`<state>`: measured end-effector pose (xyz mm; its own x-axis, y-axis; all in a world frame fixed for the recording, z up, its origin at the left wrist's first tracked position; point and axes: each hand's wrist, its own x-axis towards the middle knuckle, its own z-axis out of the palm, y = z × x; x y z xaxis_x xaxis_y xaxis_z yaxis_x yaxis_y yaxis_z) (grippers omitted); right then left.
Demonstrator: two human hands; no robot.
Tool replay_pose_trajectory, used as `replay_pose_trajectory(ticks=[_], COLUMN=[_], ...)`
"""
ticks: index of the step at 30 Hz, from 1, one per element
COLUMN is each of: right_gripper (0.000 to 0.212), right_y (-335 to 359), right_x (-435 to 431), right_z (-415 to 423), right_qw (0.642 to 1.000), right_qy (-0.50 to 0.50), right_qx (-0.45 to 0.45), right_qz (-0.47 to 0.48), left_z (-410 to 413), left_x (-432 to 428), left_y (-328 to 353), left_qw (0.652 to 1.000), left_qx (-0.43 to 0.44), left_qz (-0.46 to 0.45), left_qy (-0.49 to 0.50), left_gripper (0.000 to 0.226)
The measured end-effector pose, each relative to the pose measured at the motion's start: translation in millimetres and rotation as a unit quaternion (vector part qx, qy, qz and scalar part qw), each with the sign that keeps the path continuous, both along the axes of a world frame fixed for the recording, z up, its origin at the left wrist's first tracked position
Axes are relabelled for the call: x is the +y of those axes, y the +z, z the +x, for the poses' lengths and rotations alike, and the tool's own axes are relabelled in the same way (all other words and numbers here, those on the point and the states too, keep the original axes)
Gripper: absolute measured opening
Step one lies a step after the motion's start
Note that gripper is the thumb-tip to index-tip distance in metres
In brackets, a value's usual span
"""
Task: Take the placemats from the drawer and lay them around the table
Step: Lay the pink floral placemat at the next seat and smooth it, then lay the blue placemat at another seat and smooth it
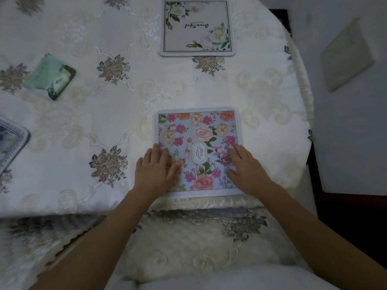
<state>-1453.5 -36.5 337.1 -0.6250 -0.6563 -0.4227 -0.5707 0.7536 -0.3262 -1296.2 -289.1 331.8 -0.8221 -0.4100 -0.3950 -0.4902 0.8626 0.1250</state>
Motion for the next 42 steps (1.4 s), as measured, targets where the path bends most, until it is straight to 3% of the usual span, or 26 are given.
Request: replay_pose_trajectory(ticks=[4, 10, 18, 24, 29, 35, 42], right_gripper=[0.060, 0.041, 0.034, 0.045, 0.045, 0.043, 0.043], right_y=[17.4, 53.6, 65.2, 86.7, 111.1, 126.6, 91.4], right_x=[16.0, 28.6, 47.5, 30.2, 4.5, -26.4, -27.6], right_z=[28.6, 49.3, 48.4, 94.0, 158.5, 286.7, 438.3], right_qw=[1.000, 0.972, 0.941, 0.931, 0.899, 0.822, 0.789], right_qy=[-0.006, -0.003, 0.164, 0.260, 0.348, 0.482, 0.548], right_qx=[-0.022, 0.058, 0.108, 0.088, 0.087, 0.073, 0.037], right_qz=[-0.018, -0.226, -0.274, -0.242, -0.251, -0.295, -0.274], left_z=[23.2, 51.8, 119.6, 169.0, 225.1, 347.5, 514.8], left_x=[19.9, 64.2, 128.3, 174.5, 195.2, 220.7, 263.5], left_y=[22.9, 79.5, 114.8, 131.9, 146.4, 148.5, 114.9], left_qw=[0.999, 0.988, 0.979, 0.958, 0.925, 0.875, 0.836], left_qx=[0.010, 0.141, 0.090, 0.086, 0.114, 0.140, 0.133], left_qz=[-0.034, -0.058, -0.130, -0.146, -0.169, -0.200, -0.221], left_qy=[-0.022, 0.034, 0.132, 0.229, 0.319, 0.419, 0.483], left_gripper=[0.062, 0.056, 0.052, 0.065, 0.065, 0.057, 0.048])
